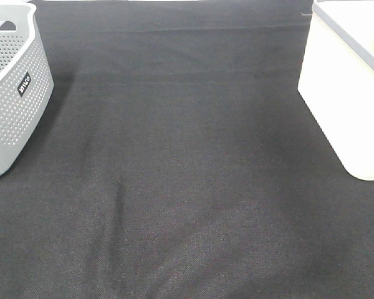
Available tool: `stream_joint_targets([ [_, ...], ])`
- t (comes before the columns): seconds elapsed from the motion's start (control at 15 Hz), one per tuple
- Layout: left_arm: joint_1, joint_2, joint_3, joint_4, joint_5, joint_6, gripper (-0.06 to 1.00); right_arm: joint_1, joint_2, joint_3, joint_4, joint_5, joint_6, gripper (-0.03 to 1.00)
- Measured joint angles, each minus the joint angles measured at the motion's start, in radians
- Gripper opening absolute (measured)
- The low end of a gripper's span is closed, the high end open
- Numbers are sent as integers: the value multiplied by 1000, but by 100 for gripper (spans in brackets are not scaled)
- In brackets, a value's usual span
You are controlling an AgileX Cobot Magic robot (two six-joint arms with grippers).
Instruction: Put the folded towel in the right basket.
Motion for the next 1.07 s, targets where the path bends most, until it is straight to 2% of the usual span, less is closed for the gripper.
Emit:
stream_joint_targets([
  [0.13, 0, 0, 0, 0, 0, 0, 98, -2, 24, 1, -78, 0, 0, 19],
  [0.47, 0, 0, 0, 0, 0, 0, 98, -3, 135, 22, -90, 3, 11, 20],
  [0.53, 0, 0, 0, 0, 0, 0, 98, -3, 140, 36, -101, 5, 30, 33],
  [0.67, 0, 0, 0, 0, 0, 0, 98, -3, 141, 73, -121, 5, 49, 78],
  [0.73, 0, 0, 0, 0, 0, 0, 98, -3, 141, 89, -124, 4, 52, 88],
  [0.87, 0, 0, 0, 0, 0, 0, 98, -3, 143, 98, -113, 6, 73, 95],
  [1.07, 0, 0, 0, 0, 0, 0, 98, -3, 128, 100, -81, 6, 63, 96],
])
